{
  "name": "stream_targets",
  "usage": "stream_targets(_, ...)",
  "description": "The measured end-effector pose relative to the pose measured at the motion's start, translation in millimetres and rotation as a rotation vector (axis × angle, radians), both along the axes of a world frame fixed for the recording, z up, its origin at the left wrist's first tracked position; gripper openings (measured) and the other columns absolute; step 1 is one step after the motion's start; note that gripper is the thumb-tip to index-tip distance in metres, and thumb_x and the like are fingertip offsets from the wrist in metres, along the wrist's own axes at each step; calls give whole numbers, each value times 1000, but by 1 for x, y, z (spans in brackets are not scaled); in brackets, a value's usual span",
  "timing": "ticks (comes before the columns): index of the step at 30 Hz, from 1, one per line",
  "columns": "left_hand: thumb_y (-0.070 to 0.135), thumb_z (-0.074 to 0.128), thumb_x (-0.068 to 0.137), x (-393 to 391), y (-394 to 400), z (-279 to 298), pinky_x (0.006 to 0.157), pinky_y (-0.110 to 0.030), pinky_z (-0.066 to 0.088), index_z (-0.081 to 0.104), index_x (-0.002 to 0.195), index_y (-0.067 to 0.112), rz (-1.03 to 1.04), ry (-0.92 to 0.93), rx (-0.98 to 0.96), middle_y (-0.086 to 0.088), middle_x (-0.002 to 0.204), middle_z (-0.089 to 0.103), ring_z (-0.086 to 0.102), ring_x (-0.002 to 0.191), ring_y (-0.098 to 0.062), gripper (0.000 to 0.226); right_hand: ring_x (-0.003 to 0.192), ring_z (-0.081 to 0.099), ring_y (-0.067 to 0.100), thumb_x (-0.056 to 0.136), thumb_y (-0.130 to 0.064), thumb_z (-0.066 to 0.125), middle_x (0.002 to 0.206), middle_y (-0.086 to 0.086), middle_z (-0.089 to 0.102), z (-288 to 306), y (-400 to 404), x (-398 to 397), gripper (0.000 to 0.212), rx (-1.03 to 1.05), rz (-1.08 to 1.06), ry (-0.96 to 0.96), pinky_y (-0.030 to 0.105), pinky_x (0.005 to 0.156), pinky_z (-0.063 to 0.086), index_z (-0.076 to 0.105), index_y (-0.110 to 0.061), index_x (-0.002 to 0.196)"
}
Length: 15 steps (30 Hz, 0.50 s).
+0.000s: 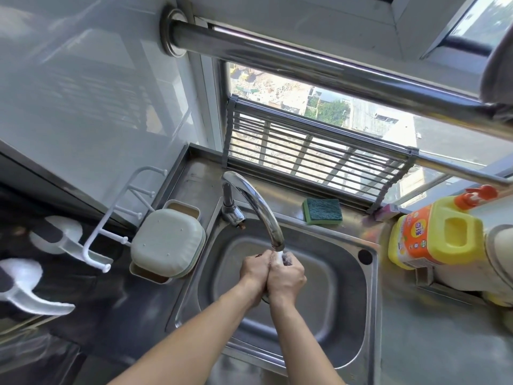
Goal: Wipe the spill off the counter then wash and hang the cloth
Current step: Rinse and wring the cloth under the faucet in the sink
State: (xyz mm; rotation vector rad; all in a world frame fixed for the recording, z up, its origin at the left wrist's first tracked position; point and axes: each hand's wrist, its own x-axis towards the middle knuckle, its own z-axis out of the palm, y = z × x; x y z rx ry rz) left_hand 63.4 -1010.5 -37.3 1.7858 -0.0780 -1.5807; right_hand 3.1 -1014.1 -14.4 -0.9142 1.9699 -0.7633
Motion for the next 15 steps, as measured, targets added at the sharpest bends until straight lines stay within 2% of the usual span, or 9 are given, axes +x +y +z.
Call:
stream_targets(2,42,71,67,-1,2,4,58,-32,50,79,74,12,-22,1,-4,-6,75,76,68,66,-21,32,58,49,28,86,-25,68,54,6,56,0,-2,-2,37,21,12,9,34,54,33,54,0,64)
stream_targets(4,37,66,80,0,3,10,51,-22,44,73,66,12,-65,-16,-28,0,63,69,61,54,-16,30,63,55,32,85,-29,67,56,7,60,0,-4,-4,37,55,11,9,33,59,36,57,-2,62)
stream_targets(6,26,57,96,1,1,10,40,-16,36,62,59,14,-124,-41,-66,7,50,59,51,40,-8,39,70,62,35,85,-36,62,62,8,67,-2,-6,-4,36,118,-36,-43,35,66,47,65,-8,62)
stream_targets(8,26,50,103,4,-1,9,40,-20,38,58,59,15,-150,-109,-80,9,46,56,50,39,-8,46,73,68,35,78,-44,57,67,7,72,-5,-9,-4,37,194,-170,-183,44,75,58,72,-13,64)
stream_targets(10,48,46,99,12,-2,10,61,-30,53,64,69,15,-113,-229,-102,5,64,68,64,62,-19,48,76,72,35,73,-46,56,75,8,76,-9,-15,-9,37,245,-325,-367,51,79,61,76,-14,74)
stream_targets(12,67,37,93,20,-2,6,86,-39,56,69,90,18,-147,-345,-50,-1,92,74,69,90,-27,58,77,70,33,81,-38,57,85,11,74,-4,-19,-15,31,258,-425,-559,48,78,60,72,-12,88)
stream_targets(14,61,36,100,29,1,5,93,-38,52,68,107,18,-189,-393,41,-2,108,70,65,104,-29,54,74,67,31,89,-27,57,84,12,70,0,-19,-23,22,198,-460,-710,41,71,55,64,-9,100)
stream_targets(15,57,38,102,33,2,5,92,-37,52,66,107,18,-195,-390,70,-3,110,68,63,105,-30,48,73,66,28,91,-24,57,82,11,69,1,-18,-27,20,165,-447,-756,38,67,54,61,-10,104)
